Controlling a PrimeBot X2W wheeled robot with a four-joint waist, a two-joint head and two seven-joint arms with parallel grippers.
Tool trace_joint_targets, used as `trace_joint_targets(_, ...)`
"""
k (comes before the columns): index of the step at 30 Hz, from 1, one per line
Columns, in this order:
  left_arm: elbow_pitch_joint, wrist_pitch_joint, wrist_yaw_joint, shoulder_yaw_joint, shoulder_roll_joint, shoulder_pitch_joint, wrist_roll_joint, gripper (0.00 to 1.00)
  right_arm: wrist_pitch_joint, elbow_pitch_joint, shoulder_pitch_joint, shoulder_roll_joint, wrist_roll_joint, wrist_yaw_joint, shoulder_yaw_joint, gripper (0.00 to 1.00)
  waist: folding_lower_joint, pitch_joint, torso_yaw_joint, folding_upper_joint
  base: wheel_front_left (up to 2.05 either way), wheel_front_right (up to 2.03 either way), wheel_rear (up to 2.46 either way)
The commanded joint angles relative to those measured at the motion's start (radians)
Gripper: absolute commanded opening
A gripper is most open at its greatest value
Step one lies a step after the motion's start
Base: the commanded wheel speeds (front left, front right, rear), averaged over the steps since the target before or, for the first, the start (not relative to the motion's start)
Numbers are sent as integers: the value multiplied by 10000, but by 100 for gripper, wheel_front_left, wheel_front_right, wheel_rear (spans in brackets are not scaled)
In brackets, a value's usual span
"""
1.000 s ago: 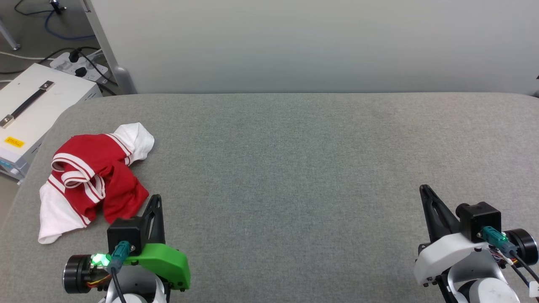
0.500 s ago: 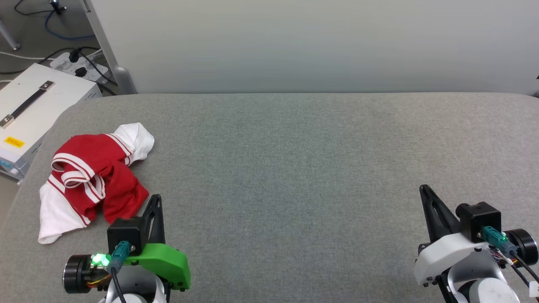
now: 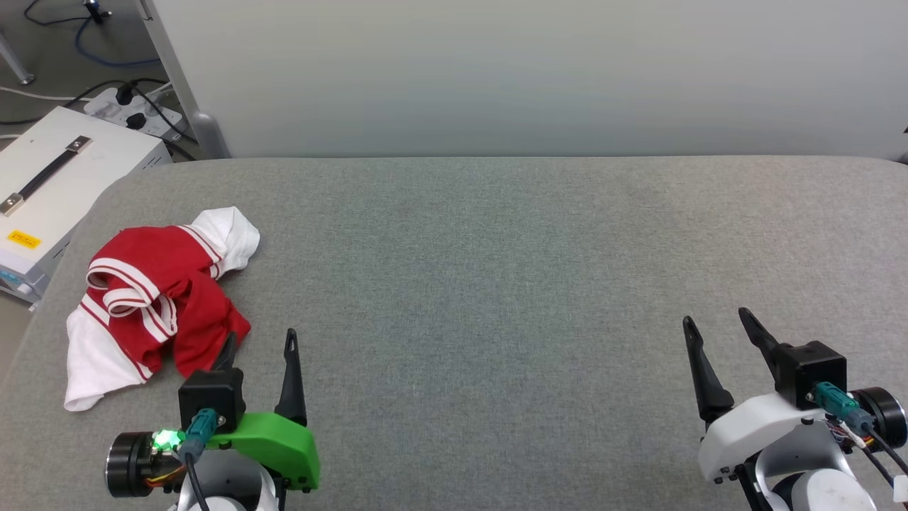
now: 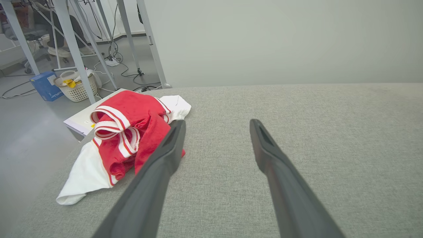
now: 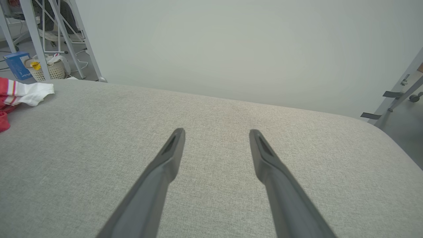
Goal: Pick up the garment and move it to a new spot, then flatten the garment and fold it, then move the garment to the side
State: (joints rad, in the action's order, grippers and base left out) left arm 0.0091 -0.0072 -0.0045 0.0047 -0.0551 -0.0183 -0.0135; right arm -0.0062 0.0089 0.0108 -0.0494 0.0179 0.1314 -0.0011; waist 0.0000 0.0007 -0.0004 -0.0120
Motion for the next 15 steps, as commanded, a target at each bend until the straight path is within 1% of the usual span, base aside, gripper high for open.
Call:
trace_joint_targets(1,45,-92,-15,31,3,14,-97,100,-136,43,39,-2,76,0,-65,100,0,2,-1,8,0,0,0)
trace_joint_targets(15,202,-382,-73,128,9,23,-301,100,-421,133,91,-3,313,-1,-112,100,0,-1,1,21,0,0,0)
